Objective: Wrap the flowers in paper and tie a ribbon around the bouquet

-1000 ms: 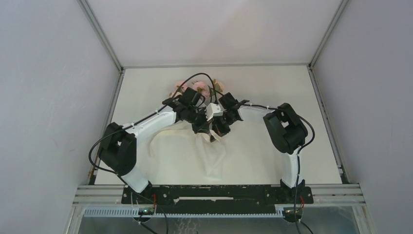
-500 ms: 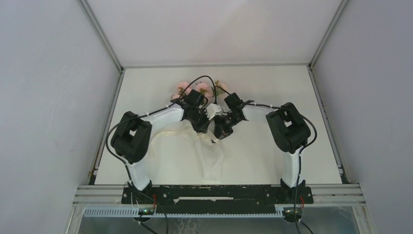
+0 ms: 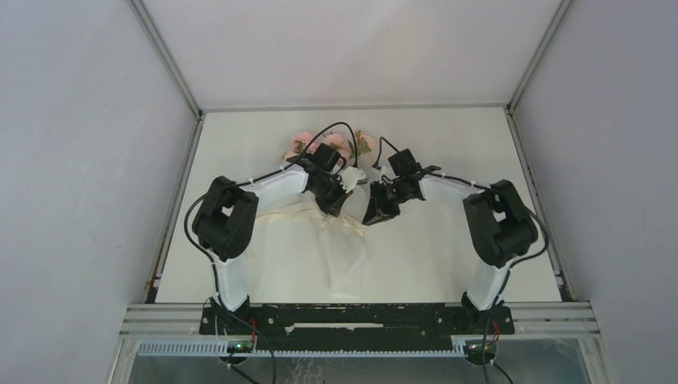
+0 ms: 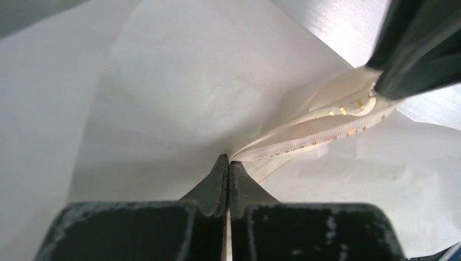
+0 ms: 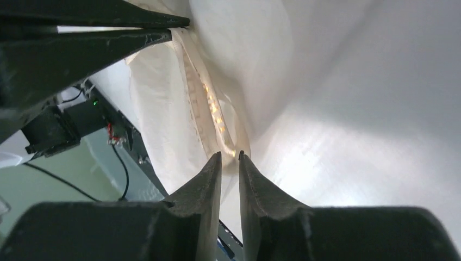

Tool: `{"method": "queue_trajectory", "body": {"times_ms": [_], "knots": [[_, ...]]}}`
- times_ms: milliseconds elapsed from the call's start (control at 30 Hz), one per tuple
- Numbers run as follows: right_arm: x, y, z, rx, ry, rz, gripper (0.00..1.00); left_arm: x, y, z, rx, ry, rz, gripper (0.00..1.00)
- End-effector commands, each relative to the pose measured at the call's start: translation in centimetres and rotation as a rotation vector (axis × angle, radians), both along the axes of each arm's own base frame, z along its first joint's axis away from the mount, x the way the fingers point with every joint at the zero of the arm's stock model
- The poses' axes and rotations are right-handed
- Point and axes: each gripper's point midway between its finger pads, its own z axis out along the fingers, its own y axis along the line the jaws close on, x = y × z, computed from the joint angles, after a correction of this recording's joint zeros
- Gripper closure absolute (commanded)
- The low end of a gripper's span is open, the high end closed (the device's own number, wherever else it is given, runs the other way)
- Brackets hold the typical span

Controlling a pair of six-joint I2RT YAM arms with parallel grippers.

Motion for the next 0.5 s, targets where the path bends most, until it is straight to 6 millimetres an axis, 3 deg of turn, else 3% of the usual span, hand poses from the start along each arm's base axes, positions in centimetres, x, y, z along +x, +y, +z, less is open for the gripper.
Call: {"method": "queue_trajectory", "body": {"times_ms": [0, 100, 167, 333, 467], "knots": [[2.3, -3.2, 2.2, -0.117, -0.149, -0.203, 0.74, 1.0, -1.0, 1.8, -0.052, -0.023, 0.007, 1.0], [2.1, -2.9, 4.1, -0.119, -0.29, -0.224, 0.73, 0.7, -1.3, 2.9, -0.086, -0.028, -0.013, 1.0], [1.4, -1.3, 5.5, -0.056, -0.379, -0.208, 0.74, 0.6, -1.7, 4.0, -0.114, -0.036, -0.027, 1.0], [0.0, 1.3, 6.6, 0.152, -0.41, -0.287, 0.76, 0.6, -2.5, 7.1, -0.185, -0.084, -0.043, 1.0], [-0.8, 3.8, 7.4, 0.191, -0.552, -0.25, 0.75, 1.2, -2.7, 7.7, -0.19, -0.106, -0.039, 1.0]]}}
